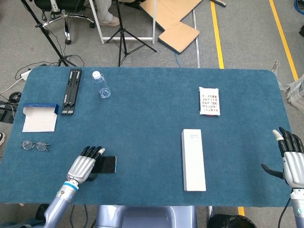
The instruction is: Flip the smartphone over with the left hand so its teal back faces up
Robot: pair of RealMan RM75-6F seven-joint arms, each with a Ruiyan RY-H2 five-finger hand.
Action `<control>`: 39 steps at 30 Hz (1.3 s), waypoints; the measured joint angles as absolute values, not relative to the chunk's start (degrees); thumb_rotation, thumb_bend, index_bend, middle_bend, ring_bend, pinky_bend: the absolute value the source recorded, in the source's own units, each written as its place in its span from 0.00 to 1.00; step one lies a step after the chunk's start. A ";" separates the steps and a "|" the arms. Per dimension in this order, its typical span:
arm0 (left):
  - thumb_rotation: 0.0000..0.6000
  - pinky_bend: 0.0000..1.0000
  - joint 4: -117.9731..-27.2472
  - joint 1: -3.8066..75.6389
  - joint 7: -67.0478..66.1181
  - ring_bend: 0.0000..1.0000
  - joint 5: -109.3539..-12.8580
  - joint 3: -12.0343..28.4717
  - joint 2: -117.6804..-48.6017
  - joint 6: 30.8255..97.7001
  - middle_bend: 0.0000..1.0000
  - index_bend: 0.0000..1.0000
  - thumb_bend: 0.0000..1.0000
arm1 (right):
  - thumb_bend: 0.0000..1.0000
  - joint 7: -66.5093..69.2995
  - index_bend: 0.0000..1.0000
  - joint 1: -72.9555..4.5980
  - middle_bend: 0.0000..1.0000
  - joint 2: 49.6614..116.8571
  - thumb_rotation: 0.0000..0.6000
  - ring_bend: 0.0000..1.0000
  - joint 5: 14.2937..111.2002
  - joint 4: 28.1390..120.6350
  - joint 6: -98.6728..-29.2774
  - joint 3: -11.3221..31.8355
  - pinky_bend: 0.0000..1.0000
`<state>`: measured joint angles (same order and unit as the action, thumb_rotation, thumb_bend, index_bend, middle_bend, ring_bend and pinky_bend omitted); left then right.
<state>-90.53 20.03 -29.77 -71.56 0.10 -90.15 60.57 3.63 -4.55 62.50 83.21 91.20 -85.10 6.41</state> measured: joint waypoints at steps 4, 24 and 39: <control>1.00 0.00 -89.99 20.08 -29.93 0.00 -71.17 0.02 -90.68 60.89 0.00 0.00 0.42 | 0.00 3.69 0.03 -4.59 0.00 62.52 1.00 0.00 83.24 91.18 -84.94 6.32 0.00; 1.00 0.27 -91.10 20.75 -31.06 0.23 -70.39 -0.79 -89.45 61.47 0.20 0.26 0.94 | 0.00 3.72 0.03 -4.76 0.00 62.67 1.00 0.00 83.01 91.02 -84.56 6.30 0.00; 1.00 0.31 -94.99 27.88 -31.75 0.27 -56.31 5.97 -86.17 54.57 0.25 0.30 0.96 | 0.00 3.54 0.04 -5.01 0.00 62.97 1.00 0.00 82.43 90.67 -83.73 6.25 0.00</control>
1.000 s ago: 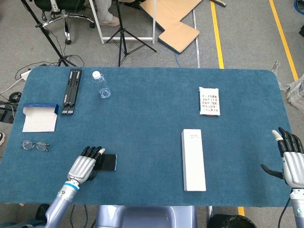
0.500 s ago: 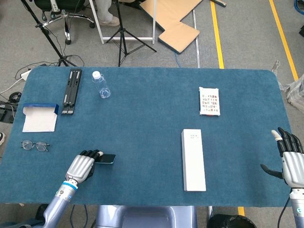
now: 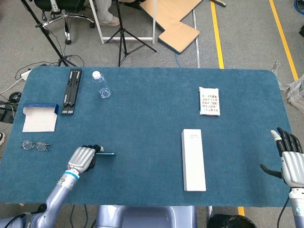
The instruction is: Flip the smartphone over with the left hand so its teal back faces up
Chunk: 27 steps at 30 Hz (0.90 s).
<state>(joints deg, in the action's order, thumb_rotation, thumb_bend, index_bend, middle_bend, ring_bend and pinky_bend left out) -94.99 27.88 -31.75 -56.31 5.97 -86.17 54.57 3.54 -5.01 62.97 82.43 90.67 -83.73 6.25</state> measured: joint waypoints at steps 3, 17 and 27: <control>1.00 0.31 -93.05 30.47 -33.13 0.26 -53.37 7.85 -87.07 54.37 0.24 0.30 0.95 | 0.00 3.36 0.04 -5.07 0.00 63.11 1.00 0.00 82.17 90.46 -83.55 6.30 0.00; 1.00 0.00 -76.35 37.30 -32.42 0.00 -49.31 12.23 -94.88 53.46 0.00 0.00 0.73 | 0.00 2.34 0.04 -5.68 0.00 63.89 1.00 0.00 81.29 89.69 -82.20 6.32 0.00; 1.00 0.00 -74.40 38.21 -27.59 0.00 -53.45 13.57 -94.83 56.68 0.00 0.00 0.12 | 0.00 2.86 0.04 -5.72 0.00 63.94 1.00 0.00 80.63 89.19 -81.83 6.50 0.00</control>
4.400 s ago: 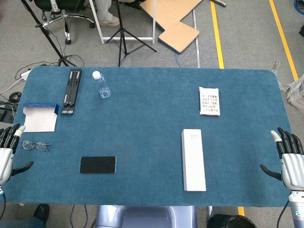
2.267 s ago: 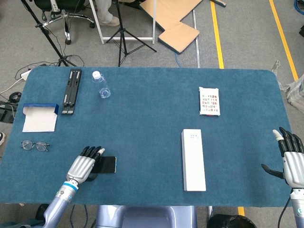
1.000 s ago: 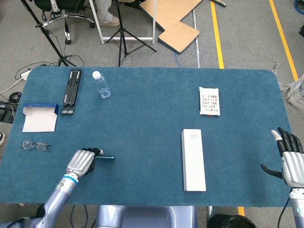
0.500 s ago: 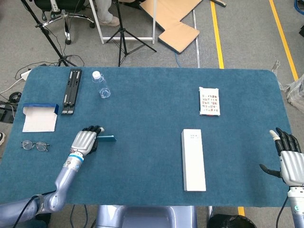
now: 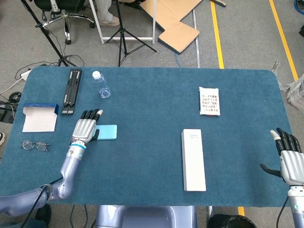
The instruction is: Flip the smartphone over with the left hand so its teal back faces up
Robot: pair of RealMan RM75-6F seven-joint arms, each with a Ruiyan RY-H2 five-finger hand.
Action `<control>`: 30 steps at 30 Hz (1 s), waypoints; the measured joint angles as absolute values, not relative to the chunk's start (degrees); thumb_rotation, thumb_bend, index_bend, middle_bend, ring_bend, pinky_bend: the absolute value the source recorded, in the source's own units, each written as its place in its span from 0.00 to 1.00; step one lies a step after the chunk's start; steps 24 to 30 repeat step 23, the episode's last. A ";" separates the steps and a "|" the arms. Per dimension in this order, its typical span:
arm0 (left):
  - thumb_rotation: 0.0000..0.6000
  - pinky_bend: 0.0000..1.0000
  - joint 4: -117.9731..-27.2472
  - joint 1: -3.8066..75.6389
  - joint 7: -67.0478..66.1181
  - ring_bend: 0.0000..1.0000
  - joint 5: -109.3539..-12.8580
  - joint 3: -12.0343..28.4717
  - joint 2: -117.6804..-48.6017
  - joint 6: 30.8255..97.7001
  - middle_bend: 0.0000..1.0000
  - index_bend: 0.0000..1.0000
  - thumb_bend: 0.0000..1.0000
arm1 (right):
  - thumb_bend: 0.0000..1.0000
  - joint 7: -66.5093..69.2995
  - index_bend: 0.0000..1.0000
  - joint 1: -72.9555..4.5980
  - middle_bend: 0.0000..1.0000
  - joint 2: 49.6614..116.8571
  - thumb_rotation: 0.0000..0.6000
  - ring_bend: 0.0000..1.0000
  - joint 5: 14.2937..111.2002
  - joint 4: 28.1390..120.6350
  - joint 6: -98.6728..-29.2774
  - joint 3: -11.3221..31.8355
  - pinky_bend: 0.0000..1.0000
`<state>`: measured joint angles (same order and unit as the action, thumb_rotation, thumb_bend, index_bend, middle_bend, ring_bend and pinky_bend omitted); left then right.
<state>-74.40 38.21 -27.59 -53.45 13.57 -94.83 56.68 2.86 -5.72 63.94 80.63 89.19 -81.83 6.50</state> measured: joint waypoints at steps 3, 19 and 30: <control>1.00 0.00 -75.69 37.28 -25.77 0.00 -56.91 13.43 -93.13 59.75 0.00 0.00 0.00 | 0.00 3.06 0.04 -5.63 0.00 63.82 1.00 0.00 80.90 89.43 -82.14 6.48 0.00; 1.00 0.00 -92.71 18.90 -20.93 0.00 -74.70 3.28 -73.18 84.46 0.00 0.00 0.00 | 0.00 3.88 0.04 -5.23 0.00 62.95 1.00 0.00 82.93 90.99 -84.01 6.22 0.00; 1.00 0.00 -95.61 14.88 -19.53 0.00 -77.81 -0.02 -70.49 87.41 0.00 0.00 0.00 | 0.00 4.64 0.04 -5.16 0.00 62.70 1.00 0.00 83.37 91.11 -84.19 6.15 0.00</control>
